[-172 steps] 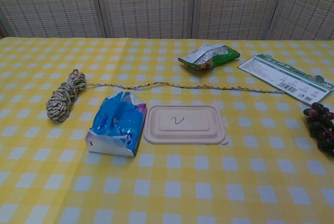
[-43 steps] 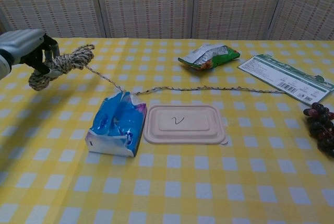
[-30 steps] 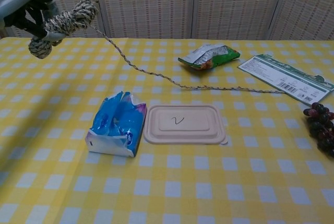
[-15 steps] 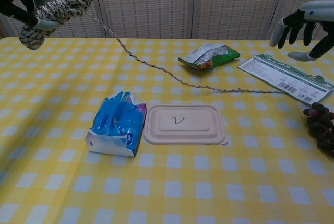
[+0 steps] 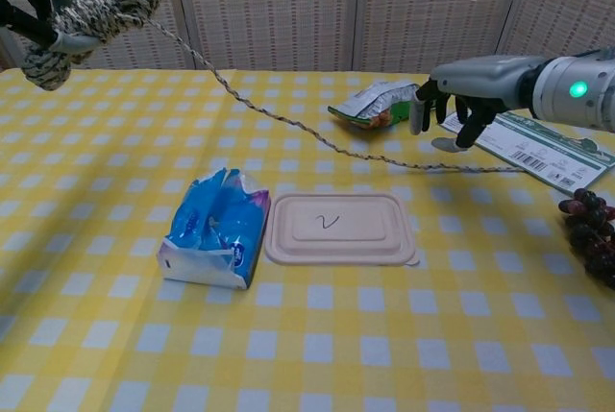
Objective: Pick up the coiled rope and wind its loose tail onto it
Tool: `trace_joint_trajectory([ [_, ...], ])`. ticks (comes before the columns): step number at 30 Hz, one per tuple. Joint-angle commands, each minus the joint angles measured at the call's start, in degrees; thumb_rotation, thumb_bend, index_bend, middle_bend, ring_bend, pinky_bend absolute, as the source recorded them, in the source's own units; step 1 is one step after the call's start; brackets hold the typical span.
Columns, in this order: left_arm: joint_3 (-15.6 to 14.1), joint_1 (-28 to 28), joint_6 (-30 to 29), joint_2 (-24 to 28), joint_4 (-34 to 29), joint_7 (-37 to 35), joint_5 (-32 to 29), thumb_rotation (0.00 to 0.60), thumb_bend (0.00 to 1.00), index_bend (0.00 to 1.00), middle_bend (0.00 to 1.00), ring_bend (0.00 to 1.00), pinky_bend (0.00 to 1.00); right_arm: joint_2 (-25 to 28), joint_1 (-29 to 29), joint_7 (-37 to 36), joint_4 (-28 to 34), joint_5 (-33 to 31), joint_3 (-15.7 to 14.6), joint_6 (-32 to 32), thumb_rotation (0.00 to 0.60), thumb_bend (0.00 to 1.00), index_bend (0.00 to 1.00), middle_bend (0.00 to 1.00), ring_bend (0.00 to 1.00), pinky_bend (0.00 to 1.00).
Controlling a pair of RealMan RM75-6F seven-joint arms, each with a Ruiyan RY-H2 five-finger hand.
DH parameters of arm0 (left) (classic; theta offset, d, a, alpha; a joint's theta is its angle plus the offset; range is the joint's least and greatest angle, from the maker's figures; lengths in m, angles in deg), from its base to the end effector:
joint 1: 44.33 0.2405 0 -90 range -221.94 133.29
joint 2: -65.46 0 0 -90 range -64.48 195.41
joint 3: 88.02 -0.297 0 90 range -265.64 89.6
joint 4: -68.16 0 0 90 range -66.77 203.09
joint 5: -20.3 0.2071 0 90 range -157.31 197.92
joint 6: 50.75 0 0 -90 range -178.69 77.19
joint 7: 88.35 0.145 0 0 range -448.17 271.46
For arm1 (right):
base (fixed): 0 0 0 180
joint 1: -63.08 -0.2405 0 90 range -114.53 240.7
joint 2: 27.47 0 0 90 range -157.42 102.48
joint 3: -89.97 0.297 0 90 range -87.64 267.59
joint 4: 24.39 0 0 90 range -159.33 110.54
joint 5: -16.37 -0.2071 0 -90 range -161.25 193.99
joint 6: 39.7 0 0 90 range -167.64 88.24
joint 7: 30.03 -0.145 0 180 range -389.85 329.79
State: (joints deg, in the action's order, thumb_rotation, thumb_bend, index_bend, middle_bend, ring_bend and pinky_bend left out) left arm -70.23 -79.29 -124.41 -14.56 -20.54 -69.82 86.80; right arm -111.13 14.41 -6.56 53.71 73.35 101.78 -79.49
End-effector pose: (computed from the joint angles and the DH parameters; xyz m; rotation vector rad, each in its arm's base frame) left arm -0.2041 0.3828 0.1097 -1.4167 -0.7476 -1.1185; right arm -0.1874 -0.4217 0.0088 1.9788 -0.8824 0.6779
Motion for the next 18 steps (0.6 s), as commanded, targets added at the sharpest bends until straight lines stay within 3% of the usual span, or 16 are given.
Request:
trace_joint_trajectory([
  [1, -0.1, 0.0, 0.0, 0.0, -0.2, 0.2, 0.0, 0.539, 0.25, 0.70, 0.74, 0.55, 0.34, -3.3, -1.9, 2.4, -3.6, -2.2, -1.1, 0.2, 0.600, 0.37, 0.38, 0.34, 0.31, 0.37],
  [18, -0.1, 0.3, -0.7, 0.9, -1.4, 1.3, -0.3, 0.532, 0.25, 0.70, 0.74, 0.55, 0.34, -11.3, -5.7, 3.1, -15.0, -6.5, -2.2, 2.0, 0.600, 0.37, 0.41, 0.34, 0.31, 0.37],
])
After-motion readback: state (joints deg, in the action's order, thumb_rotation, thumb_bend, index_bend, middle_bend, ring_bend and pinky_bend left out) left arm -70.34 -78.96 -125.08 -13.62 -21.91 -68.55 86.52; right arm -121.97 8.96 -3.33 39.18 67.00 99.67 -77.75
